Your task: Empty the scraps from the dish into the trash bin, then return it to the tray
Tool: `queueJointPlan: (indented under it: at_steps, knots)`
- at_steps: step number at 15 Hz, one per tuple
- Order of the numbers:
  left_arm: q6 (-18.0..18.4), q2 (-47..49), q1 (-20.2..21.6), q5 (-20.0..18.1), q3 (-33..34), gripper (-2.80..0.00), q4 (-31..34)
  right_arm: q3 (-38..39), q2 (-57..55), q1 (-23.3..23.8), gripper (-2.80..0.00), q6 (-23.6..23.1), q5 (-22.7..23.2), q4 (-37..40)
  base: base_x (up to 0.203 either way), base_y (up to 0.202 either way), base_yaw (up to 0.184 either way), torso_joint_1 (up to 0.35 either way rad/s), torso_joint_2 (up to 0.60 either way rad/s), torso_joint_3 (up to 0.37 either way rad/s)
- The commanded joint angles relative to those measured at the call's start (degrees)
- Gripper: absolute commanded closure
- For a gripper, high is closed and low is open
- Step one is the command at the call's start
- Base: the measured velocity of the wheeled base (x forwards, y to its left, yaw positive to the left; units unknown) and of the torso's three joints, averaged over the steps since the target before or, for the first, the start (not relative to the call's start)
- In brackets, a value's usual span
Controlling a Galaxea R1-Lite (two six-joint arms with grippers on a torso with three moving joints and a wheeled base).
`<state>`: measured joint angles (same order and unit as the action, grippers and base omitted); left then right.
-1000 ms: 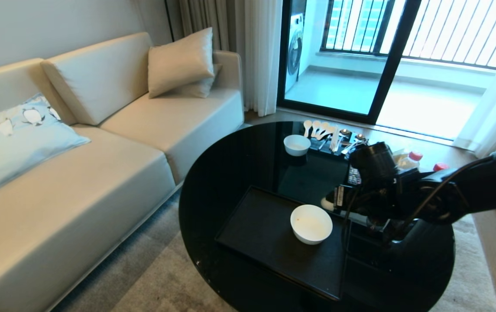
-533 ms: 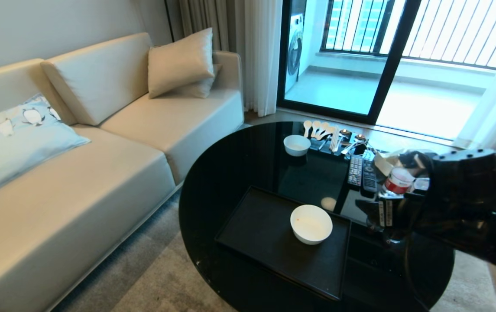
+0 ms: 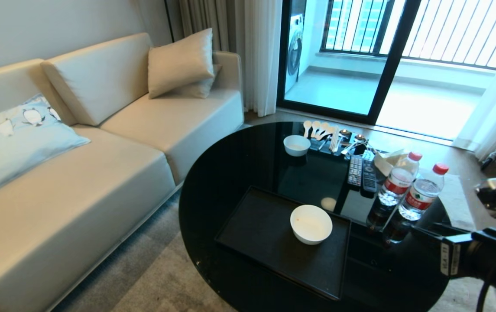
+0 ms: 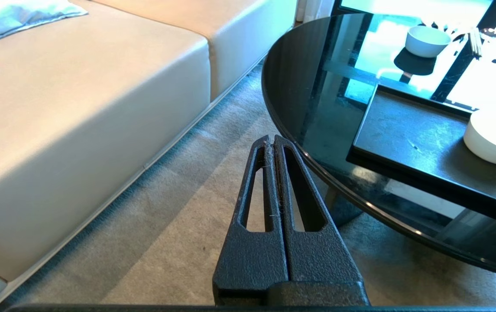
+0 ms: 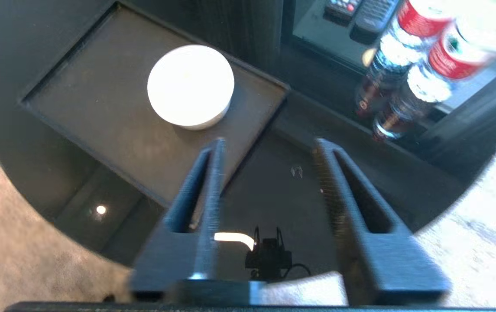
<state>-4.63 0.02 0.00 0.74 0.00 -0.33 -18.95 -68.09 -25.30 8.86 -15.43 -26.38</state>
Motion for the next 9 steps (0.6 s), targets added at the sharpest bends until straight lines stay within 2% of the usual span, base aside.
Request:
queueJointPlan:
  at_steps: [1,4,9]
  knots:
    - [0.0,0.0,0.0,0.0,0.0,0.0,0.0,4.9,7.6,0.0,0.0,0.0,0.0,-0.2,0.0,0.0,0.0,0.0,0.0,0.0]
    - [0.0,0.0,0.0,0.0,0.0,0.0,0.0,10.0,15.6,0.0,0.0,-0.8,0.3,-0.2,0.0,0.0,0.0,0.0,0.0,0.0]
    - [0.0,0.0,0.0,0.0,0.0,0.0,0.0,18.4,29.8,0.2,0.0,-5.0,0.3,1.3,0.0,0.0,0.0,0.0,0.0,0.0]
